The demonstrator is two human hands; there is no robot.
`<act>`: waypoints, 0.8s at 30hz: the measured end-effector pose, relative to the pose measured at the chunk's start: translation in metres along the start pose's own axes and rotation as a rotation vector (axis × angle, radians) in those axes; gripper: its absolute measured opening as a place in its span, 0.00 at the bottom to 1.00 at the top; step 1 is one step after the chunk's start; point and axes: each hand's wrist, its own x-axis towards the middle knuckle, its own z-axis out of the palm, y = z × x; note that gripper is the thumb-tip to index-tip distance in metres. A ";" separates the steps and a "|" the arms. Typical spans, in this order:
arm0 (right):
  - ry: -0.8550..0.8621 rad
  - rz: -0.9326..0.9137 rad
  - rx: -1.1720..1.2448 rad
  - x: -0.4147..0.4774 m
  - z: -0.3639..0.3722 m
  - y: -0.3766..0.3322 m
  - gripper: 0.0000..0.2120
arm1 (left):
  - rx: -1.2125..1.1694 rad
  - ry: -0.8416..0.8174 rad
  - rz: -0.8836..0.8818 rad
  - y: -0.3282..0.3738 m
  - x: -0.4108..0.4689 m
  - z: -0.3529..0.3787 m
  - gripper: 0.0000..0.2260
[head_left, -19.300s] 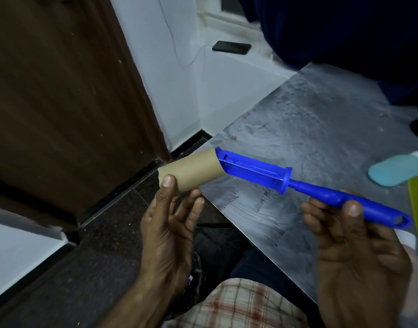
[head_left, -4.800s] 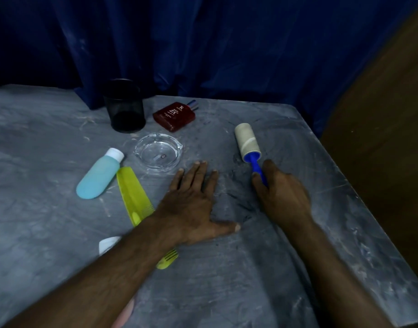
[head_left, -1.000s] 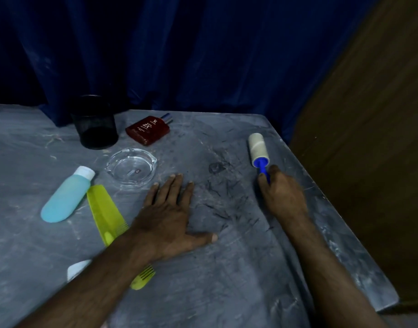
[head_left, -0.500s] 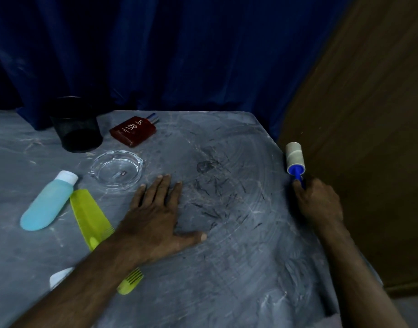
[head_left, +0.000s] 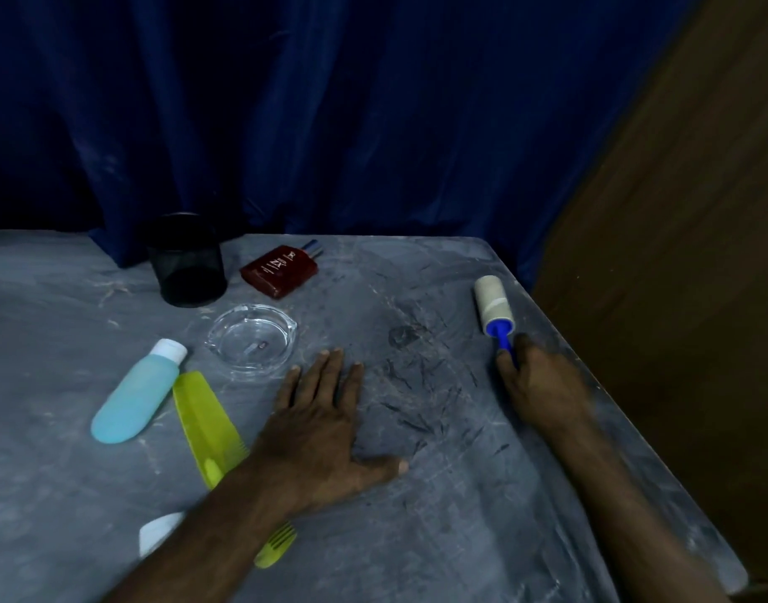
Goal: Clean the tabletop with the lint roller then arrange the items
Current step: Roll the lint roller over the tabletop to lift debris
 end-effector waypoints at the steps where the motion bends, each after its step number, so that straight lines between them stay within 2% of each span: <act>1: -0.009 -0.022 0.011 -0.001 0.003 -0.009 0.15 | -0.001 -0.001 0.000 0.000 0.000 0.000 0.60; 12: 0.036 -0.218 -0.042 -0.016 0.034 -0.099 0.20 | -0.017 0.039 -0.006 0.004 -0.001 -0.001 0.60; 18: 0.096 -0.299 -0.104 -0.026 0.043 -0.123 0.18 | -0.027 0.040 0.010 0.005 -0.004 -0.005 0.59; 24: 0.085 -0.355 -0.044 -0.028 0.048 -0.129 0.18 | -0.047 0.047 0.012 0.004 -0.003 -0.004 0.60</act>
